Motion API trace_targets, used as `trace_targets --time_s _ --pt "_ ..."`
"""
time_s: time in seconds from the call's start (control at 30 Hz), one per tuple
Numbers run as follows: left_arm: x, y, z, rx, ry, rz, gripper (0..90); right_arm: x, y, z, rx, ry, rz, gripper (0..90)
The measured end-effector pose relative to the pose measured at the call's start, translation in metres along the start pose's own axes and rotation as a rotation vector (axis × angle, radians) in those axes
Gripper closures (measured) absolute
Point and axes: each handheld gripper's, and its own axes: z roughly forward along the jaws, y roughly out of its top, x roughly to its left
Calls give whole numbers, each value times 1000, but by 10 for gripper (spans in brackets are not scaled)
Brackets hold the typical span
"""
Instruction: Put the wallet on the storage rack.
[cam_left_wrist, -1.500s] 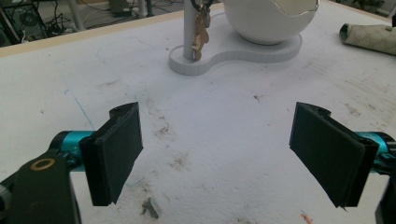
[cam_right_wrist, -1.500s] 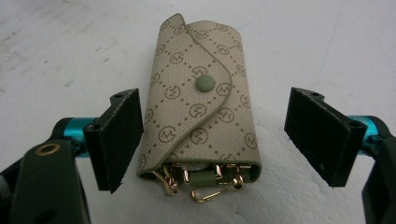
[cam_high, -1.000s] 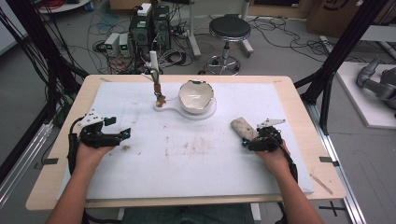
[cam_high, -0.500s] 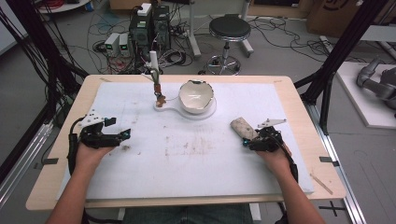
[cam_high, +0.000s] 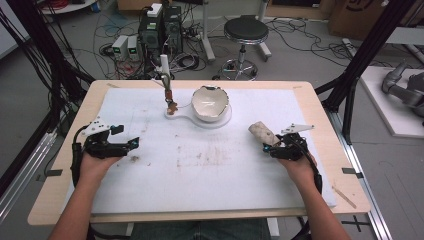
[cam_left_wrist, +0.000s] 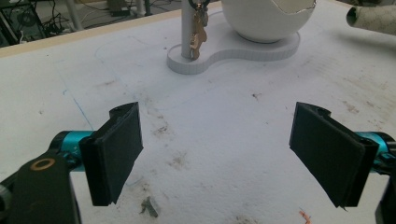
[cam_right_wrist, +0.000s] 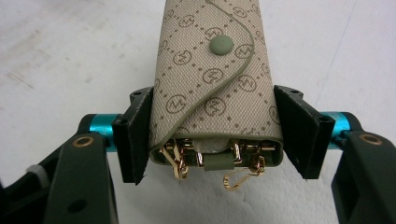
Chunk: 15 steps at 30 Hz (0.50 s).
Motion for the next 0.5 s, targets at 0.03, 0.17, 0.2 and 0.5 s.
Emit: trace_targets --time_s 0.03,0.17,0.2,0.5 --pt "0 0 0 -2 -1 -4 172 1 3 -2 -4 4 -6 340" --pt "1 -1 -1 0 1 -7 171 6 18 -10 -40 13 -37 341" --pt "1 -1 -1 -1 1 -9 171 6 18 -10 -40 13 -37 341" --pt "1 -2 -1 1 -12 -14 171 14 54 -20 -91 18 -88 341"
